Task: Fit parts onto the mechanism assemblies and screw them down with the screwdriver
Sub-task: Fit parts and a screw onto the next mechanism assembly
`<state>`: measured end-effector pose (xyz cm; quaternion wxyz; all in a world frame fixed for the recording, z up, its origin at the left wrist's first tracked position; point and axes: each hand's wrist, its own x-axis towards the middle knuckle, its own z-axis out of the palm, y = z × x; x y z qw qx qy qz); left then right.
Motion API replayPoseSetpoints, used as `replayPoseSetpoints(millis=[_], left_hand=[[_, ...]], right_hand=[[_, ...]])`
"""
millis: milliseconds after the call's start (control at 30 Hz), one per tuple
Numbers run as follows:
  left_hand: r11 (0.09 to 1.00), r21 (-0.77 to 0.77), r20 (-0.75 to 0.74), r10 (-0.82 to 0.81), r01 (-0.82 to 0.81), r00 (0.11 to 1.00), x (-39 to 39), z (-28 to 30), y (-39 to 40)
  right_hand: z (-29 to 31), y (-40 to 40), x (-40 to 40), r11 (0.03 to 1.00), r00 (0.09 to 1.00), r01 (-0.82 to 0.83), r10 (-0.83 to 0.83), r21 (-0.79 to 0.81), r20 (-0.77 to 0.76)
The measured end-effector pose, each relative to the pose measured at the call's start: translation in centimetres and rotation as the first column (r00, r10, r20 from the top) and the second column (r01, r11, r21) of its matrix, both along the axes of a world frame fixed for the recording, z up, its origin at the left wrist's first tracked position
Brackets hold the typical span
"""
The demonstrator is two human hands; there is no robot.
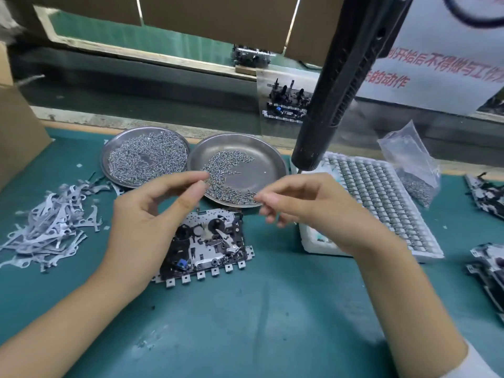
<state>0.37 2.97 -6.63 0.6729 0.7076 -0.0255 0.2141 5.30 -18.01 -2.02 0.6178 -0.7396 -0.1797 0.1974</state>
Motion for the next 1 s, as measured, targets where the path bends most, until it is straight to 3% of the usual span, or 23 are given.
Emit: replayPoseSetpoints(millis=[67,133,200,233,467,733,800,867,934,1000], left_hand=[[0.999,-0.025,-0.001,0.042,-0.042,0.999,0.2,-0.1,0.3],[0.998,-0.017,0.007,0.064,-0.064,0.998,0.3,-0.2,0.3],[0.997,-0.01,0.01,0.076,-0.076,0.997,0.2,-0.4,0.2],[0.997,-0.007,0.011,0.079,-0.079,0.997,0.2,-0.4,0.1],[0.996,0.028,-0.013,0.087,-0.087,0.996,-0.1,-0.6,-0.3],[0.996,0.042,-0.058,0.082,-0.08,0.995,-0.4,-0.7,-0.6],[0.996,0.046,-0.07,0.077,-0.074,0.995,-0.5,-0.6,-0.7],[0.996,0.057,-0.071,0.068,-0.064,0.995,-0.6,-0.5,-0.9],[0.996,0.067,-0.062,0.059,-0.055,0.996,-0.7,-0.5,-1.0],[0.996,0.075,-0.053,0.049,-0.044,0.997,-0.8,-0.5,-1.2]], right_hand=[[0.9,-3.4,0.7,0.958,0.975,0.186,-0.153,-0.219,0.16],[1.0,-6.4,1.7,0.781,0.881,0.432,-0.259,-0.451,0.396],[0.6,-8.2,2.6,0.593,0.832,0.514,-0.169,-0.62,0.529],[0.3,-8.7,3.0,0.543,0.836,0.508,-0.125,-0.669,0.534],[-1.2,-8.9,4.3,0.343,0.82,0.523,0.049,-0.78,0.571],[-1.1,-8.3,3.7,0.142,0.77,0.595,0.18,-0.791,0.612],[-0.8,-8.2,3.2,0.258,0.761,0.596,0.123,-0.761,0.637],[-0.3,-7.2,2.0,0.514,0.78,0.539,-0.005,-0.667,0.626],[0.2,-5.0,0.2,0.763,0.867,0.402,-0.139,-0.507,0.478],[-0.2,-2.5,-1.4,0.93,0.949,0.245,-0.173,-0.275,0.262]])
